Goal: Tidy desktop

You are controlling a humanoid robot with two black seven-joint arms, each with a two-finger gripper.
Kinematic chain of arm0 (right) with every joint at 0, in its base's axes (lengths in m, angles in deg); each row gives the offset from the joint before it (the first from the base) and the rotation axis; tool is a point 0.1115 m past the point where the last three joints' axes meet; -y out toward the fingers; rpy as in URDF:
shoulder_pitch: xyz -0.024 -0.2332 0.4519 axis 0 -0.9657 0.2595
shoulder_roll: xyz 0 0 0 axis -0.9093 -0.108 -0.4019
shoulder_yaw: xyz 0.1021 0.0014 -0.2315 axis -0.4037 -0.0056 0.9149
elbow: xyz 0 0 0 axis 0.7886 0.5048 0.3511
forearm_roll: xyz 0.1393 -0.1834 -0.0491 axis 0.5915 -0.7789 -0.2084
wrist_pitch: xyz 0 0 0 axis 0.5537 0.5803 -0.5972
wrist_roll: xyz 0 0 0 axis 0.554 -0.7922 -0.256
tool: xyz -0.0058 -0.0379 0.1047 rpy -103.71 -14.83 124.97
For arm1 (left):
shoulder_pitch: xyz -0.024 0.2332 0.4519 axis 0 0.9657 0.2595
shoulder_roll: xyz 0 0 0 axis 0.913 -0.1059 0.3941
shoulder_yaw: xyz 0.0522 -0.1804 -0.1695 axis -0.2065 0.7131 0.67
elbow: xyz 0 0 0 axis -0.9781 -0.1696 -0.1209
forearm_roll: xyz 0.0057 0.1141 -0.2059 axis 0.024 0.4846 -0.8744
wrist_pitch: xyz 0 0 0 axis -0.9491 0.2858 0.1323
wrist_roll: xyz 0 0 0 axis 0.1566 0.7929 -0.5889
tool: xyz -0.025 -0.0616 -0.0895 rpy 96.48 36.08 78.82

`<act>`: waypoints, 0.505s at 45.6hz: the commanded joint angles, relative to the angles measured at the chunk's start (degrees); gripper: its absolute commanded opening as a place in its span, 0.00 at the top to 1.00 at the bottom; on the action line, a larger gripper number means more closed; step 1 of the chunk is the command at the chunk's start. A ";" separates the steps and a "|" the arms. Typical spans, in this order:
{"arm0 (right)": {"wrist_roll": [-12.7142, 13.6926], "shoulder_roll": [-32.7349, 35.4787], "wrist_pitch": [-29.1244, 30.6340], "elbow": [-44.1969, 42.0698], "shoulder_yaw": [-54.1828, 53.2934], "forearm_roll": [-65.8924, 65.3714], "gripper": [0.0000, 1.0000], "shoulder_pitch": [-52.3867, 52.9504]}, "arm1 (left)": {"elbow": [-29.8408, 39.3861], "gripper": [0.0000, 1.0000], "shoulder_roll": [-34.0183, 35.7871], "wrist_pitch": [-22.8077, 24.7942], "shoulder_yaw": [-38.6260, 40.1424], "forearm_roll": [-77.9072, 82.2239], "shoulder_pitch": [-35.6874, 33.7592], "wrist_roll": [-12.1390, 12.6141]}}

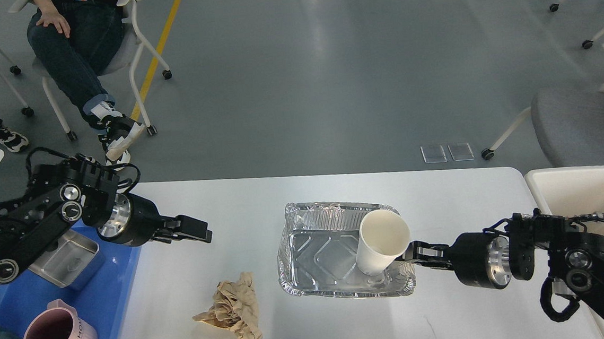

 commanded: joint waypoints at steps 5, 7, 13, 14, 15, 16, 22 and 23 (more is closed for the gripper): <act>0.01 -0.12 -0.08 -0.01 -0.08 0.00 1.00 -0.37 | -2.16 0.03 -6.14 0.00 -5.95 0.08 0.16 4.93; 0.01 -0.12 -0.08 -0.01 -0.08 0.00 1.00 -0.37 | -2.86 0.03 -7.11 0.00 -6.91 0.08 0.16 5.20; 0.01 -0.12 -0.08 -0.01 -0.08 0.00 1.00 -0.46 | -4.71 0.03 -9.92 0.00 -7.88 0.16 0.24 5.28; 0.01 -0.12 -0.08 -0.01 -0.08 0.00 1.00 -0.46 | -5.06 0.03 -10.27 0.00 -7.88 0.25 0.33 5.28; 0.01 -0.12 -0.08 -0.01 -0.08 0.00 1.00 -0.46 | -5.41 0.03 -10.71 0.00 -7.88 0.34 0.33 5.28; 0.01 -0.12 -0.08 -0.01 -0.08 0.00 1.00 -0.46 | -5.85 0.03 -10.98 0.00 -7.88 0.34 0.51 5.28; 0.01 -0.12 -0.08 -0.01 -0.08 0.00 1.00 -0.46 | -7.96 0.03 -13.17 0.00 -7.88 0.52 0.60 5.55; -0.08 -0.12 -0.08 -0.01 -0.08 0.00 1.00 -0.46 | -8.05 0.03 -13.26 0.00 -7.88 0.60 0.60 5.55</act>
